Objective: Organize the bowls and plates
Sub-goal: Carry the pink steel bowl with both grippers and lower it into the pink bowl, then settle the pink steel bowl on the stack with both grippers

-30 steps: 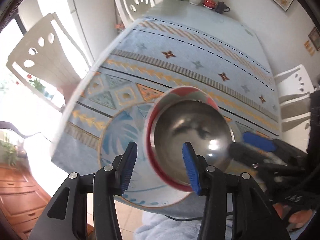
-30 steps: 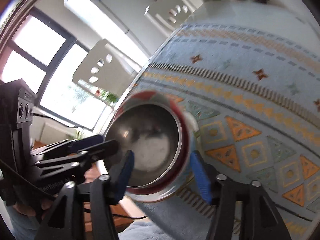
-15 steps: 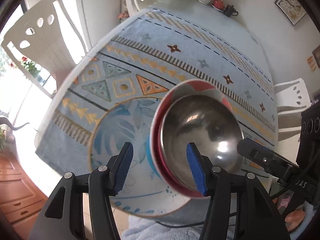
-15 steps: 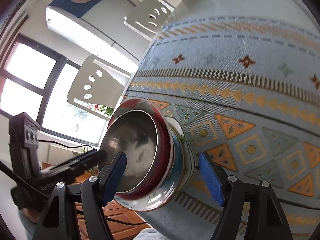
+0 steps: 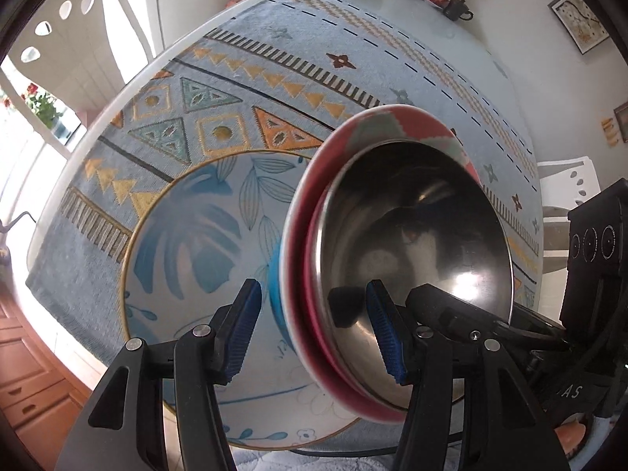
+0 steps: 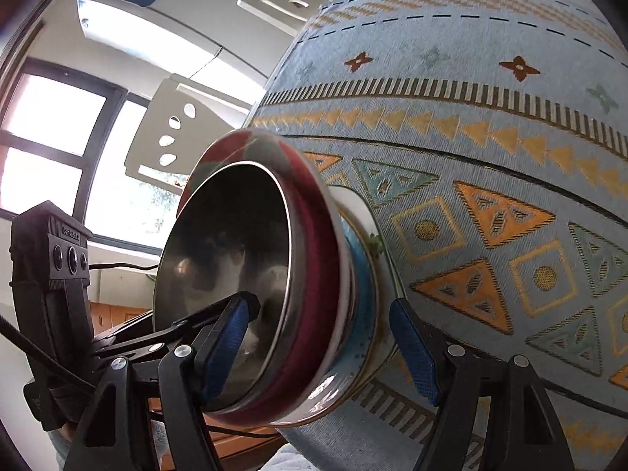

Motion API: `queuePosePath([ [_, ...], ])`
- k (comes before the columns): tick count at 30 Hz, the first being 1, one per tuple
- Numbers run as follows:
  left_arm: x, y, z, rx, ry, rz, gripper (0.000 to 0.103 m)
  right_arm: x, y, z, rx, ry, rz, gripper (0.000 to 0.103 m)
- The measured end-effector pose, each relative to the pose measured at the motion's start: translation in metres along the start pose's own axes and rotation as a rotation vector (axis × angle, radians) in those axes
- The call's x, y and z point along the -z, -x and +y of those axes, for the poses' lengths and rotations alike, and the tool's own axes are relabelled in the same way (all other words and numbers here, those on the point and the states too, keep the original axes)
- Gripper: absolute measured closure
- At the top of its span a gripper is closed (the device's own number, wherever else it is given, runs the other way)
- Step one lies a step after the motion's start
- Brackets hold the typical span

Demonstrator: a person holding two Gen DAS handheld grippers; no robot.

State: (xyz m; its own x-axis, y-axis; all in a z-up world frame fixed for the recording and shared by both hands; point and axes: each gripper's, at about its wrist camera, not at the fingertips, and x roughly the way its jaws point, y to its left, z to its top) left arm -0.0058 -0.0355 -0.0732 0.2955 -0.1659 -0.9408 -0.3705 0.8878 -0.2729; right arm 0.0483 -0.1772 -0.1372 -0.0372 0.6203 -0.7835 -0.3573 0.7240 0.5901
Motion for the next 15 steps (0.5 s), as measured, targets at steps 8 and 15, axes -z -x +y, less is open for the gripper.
queuePosePath([
  [8, 0.004, 0.058, 0.04, 0.025, 0.118, -0.135, 0.046, -0.003, -0.004, 0.002, 0.019, 0.018, -0.006, 0.03],
  [15, 0.008, 0.094, 0.066, -0.117, 0.18, -0.26, 0.043, -0.006, -0.005, -0.007, 0.019, -0.009, -0.002, 0.03],
])
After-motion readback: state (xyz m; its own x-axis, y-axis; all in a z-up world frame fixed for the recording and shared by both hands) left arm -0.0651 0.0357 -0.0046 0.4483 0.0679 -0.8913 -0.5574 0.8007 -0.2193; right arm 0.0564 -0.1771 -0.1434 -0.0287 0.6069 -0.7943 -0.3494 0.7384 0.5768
